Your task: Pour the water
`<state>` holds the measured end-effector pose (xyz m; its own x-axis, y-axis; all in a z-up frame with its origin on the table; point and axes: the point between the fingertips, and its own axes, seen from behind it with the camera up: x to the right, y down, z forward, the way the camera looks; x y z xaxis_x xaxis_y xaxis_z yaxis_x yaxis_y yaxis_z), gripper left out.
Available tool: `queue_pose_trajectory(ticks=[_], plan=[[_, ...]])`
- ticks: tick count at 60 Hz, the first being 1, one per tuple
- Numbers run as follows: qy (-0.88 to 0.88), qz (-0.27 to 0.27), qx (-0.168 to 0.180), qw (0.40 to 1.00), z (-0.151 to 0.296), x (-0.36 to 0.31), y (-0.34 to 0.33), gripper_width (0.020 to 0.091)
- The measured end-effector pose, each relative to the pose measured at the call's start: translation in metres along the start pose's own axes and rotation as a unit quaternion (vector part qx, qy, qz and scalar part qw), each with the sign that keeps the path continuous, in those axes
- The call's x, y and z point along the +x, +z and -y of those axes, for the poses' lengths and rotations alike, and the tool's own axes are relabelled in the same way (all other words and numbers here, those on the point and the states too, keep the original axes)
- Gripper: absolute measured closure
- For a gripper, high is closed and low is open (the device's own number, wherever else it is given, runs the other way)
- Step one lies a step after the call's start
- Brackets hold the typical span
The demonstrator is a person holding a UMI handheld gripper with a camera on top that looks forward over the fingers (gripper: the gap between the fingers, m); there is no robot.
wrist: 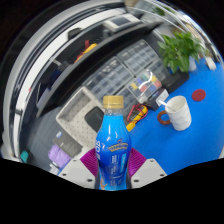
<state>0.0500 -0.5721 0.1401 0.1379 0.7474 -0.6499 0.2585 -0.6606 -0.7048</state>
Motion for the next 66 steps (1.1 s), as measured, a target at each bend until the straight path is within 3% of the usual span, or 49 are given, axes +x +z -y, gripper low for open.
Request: queue_pose_trajectory(ticks=[8, 20, 36, 46, 56, 66], plan=[[0.127, 0.008, -0.04, 0.991, 0.038, 0.032, 0.015, 0.0749], [0.293, 0.022, -0.106, 0.95, 0.054, 0.058, 0.034, 0.0749], [0.473, 0.026, -0.142, 0.869, 0.056, 0.068, 0.039, 0.075], [0.542, 0.02, -0.135, 0.829, 0.067, 0.07, 0.047, 0.0748], [0.503, 0.019, -0.145, 0.852, 0.066, 0.069, 0.047, 0.0748], [0.258, 0.02, -0.126, 0.958, 0.091, 0.081, 0.041, 0.0745]])
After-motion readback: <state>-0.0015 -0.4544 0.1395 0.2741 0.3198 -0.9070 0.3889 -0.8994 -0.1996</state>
